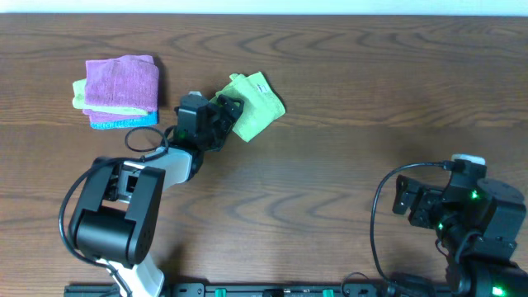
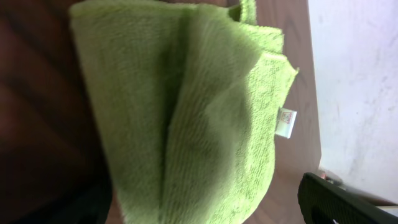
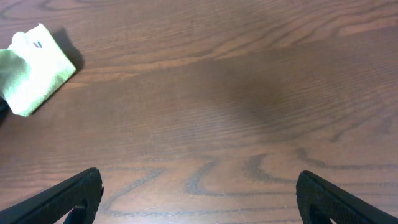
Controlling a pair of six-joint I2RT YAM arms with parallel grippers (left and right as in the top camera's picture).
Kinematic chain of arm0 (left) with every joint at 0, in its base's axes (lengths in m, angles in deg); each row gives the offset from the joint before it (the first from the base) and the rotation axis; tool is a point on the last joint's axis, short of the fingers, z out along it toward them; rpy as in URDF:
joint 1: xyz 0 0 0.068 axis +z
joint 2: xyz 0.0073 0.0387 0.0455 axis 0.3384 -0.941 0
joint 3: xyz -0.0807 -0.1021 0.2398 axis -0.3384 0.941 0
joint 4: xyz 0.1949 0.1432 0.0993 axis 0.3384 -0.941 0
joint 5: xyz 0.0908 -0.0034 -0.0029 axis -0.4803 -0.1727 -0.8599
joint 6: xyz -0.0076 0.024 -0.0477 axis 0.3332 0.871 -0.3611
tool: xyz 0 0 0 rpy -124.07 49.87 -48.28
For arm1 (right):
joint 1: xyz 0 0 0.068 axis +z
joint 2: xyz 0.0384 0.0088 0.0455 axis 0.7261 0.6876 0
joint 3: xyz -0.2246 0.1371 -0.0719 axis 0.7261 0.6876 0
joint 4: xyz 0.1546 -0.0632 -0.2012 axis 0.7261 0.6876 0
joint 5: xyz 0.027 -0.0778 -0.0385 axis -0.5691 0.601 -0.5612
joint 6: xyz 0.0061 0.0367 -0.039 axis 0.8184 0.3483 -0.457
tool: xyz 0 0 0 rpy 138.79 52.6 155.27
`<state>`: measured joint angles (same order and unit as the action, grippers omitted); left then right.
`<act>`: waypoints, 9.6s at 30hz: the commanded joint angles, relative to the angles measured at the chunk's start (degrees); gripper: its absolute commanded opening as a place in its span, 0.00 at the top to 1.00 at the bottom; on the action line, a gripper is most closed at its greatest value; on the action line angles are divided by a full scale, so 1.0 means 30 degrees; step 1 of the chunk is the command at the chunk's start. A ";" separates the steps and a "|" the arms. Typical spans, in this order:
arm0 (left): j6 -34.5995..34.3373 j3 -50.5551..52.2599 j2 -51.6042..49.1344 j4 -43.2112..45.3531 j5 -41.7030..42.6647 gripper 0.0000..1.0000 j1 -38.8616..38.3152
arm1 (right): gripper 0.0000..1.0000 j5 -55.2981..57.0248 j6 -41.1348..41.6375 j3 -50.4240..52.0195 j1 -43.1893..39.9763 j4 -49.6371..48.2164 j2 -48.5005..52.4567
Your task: Fold the cloth
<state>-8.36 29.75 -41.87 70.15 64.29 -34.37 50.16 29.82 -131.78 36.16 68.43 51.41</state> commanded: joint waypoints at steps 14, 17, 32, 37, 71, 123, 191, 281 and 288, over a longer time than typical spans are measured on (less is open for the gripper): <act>-0.1049 -0.0080 -0.2943 0.1151 -0.0503 0.69 -0.0146 | 0.01 0.0168 0.0233 0.0087 -0.0153 0.0007 0.0000; -0.0962 -0.0080 -0.2943 0.1166 -0.0495 0.93 -0.0146 | 0.01 0.0175 0.0233 0.0087 -0.0153 0.0007 0.0000; 0.4379 -0.1290 -0.1071 0.1523 0.2368 0.94 -0.0007 | 0.01 0.0175 0.0233 0.0087 -0.0153 0.0007 0.0000; 0.6929 -0.3402 0.0831 -0.3453 0.2353 0.94 0.0517 | 0.01 0.0175 0.0233 0.0087 -0.0153 0.0007 0.0000; 1.1956 -1.1227 0.2856 -1.2305 0.0430 0.94 0.6987 | 0.01 0.0175 0.0233 0.0087 -0.0153 0.0007 0.0000; 1.4761 -1.1213 0.2747 -1.5708 -0.1858 0.94 1.1577 | 0.01 0.0175 0.0233 0.0087 -0.0153 0.0007 0.0000; 1.4957 -1.1205 1.1832 -2.2702 0.4532 0.05 1.1118 | 0.01 0.0175 0.0233 0.0087 -0.0153 0.0007 0.0000; 2.2877 1.1417 3.5641 -2.5944 -0.5588 0.05 0.4320 | 0.01 0.0175 0.0233 0.0087 -0.0153 0.0007 0.0000; 2.2884 1.1417 3.5641 -2.5944 -0.5588 0.05 0.4320 | 0.01 0.0175 0.0233 0.0087 -0.0153 0.0007 0.0000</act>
<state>59.66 61.38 64.64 -5.91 47.57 -21.08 50.36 29.84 -131.54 36.16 68.43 51.41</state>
